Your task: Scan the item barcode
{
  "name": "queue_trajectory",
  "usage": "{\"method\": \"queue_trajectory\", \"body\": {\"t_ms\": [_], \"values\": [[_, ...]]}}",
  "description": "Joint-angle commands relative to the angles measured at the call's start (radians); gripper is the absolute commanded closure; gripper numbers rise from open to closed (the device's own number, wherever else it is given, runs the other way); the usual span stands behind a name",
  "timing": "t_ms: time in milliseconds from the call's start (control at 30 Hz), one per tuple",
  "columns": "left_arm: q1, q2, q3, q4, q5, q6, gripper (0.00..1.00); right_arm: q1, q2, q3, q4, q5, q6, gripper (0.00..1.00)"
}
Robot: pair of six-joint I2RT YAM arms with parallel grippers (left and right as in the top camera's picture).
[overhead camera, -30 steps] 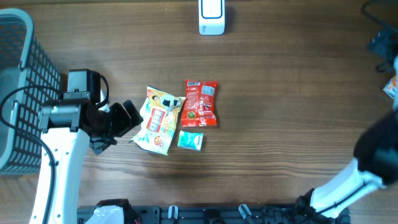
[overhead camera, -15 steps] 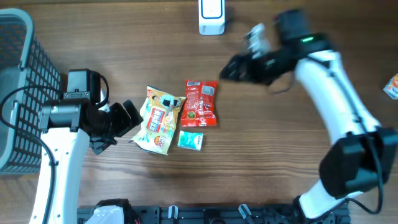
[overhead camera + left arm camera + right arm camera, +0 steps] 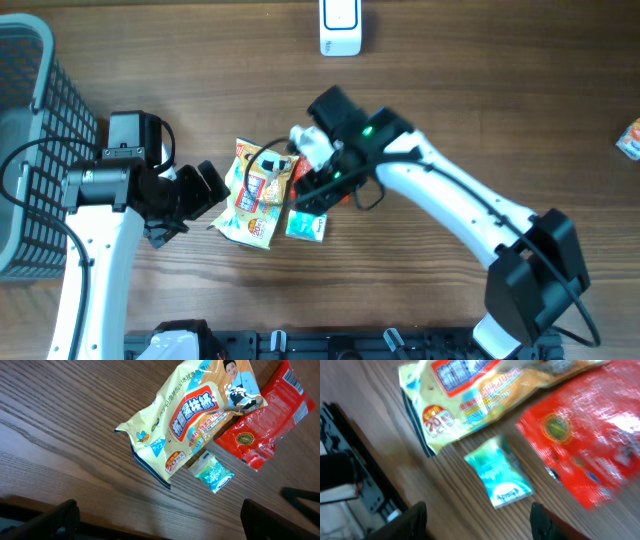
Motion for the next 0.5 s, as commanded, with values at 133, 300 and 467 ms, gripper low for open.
{"method": "queue_trajectory", "body": {"t_ms": [133,300,467], "values": [[-0.003,0.0,-0.003,0.0,0.012,-0.01,0.0,0.023,0.008,-0.212,0.188,-0.014,-0.009,0.38],[-0.003,0.0,-0.003,0.0,0.012,-0.01,0.0,0.023,0.008,-0.323,0.326,-0.024,0.039,0.45],[-0.003,0.0,-0.003,0.0,0.012,-0.01,0.0,0.023,0.008,-0.336,0.401,0.008,0.031,0.46]]}}
